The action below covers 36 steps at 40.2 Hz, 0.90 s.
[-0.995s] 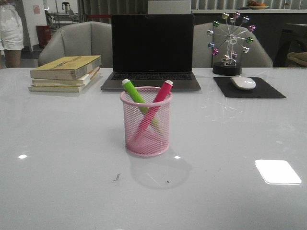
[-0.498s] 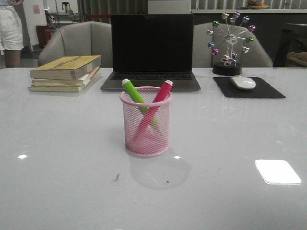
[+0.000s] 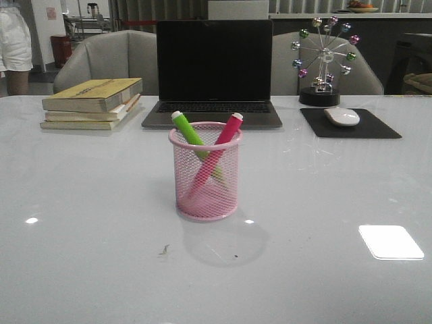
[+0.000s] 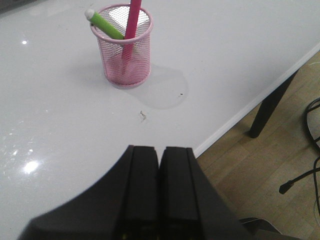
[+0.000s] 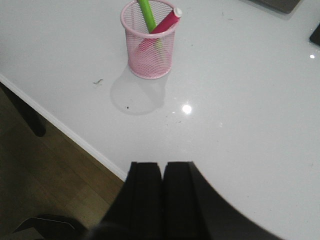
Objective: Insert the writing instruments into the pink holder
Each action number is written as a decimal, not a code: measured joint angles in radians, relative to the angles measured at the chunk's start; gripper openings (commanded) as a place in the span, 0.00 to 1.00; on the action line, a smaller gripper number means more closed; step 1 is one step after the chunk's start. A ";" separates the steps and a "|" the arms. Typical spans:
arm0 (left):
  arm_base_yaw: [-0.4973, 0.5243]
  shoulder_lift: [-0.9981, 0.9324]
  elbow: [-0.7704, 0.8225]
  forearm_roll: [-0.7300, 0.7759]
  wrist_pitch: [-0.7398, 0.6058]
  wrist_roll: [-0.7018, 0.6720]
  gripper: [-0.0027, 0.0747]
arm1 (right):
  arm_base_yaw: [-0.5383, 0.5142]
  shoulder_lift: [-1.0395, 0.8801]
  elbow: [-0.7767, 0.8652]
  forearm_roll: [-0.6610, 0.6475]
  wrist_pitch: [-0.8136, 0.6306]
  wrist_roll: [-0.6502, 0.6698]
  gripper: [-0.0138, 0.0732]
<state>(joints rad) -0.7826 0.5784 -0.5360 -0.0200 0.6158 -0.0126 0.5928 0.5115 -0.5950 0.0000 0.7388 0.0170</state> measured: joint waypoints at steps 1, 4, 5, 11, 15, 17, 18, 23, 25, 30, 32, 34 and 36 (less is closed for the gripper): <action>0.000 0.000 0.000 0.000 0.000 0.000 0.15 | 0.000 0.000 0.000 0.000 0.000 0.000 0.24; 0.000 0.000 0.000 0.000 0.000 0.000 0.15 | 0.000 0.000 0.000 0.000 0.000 0.000 0.24; 0.000 0.000 0.000 0.000 0.000 0.000 0.15 | 0.000 0.000 0.000 0.000 0.000 0.000 0.24; 0.000 0.000 0.000 0.000 0.000 0.000 0.15 | 0.000 0.000 0.000 0.000 0.000 0.000 0.24; 0.000 -0.009 0.005 0.000 0.000 0.000 0.15 | 0.000 0.000 0.000 0.000 0.000 0.000 0.24; 0.005 -0.028 0.009 0.000 0.000 0.000 0.15 | 0.000 0.000 0.000 0.000 0.000 0.000 0.24; 0.012 -0.038 0.011 0.000 0.000 0.000 0.15 | 0.000 0.000 0.000 0.000 0.000 0.000 0.24; 0.112 -0.118 0.031 0.058 -0.031 -0.002 0.15 | 0.000 0.000 0.000 0.000 0.000 0.000 0.24; 0.182 -0.163 0.049 0.073 -0.060 -0.002 0.15 | 0.000 0.000 0.000 0.000 0.000 0.000 0.24; 0.350 -0.309 0.124 0.091 -0.160 -0.002 0.15 | 0.000 0.000 0.000 0.000 0.000 0.000 0.24; 0.415 -0.360 0.162 0.093 -0.195 -0.002 0.15 | 0.000 0.000 0.000 0.000 0.000 0.000 0.24; 0.486 -0.413 0.211 0.095 -0.230 -0.002 0.15 | 0.000 0.000 0.000 0.000 0.000 0.000 0.24; 0.543 -0.453 0.257 0.095 -0.258 -0.002 0.15 | 0.000 0.000 0.000 0.000 0.000 0.000 0.24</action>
<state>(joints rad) -0.2392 0.1255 -0.2791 0.0748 0.3576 -0.0141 0.5928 0.5115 -0.5950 0.0000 0.7388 0.0170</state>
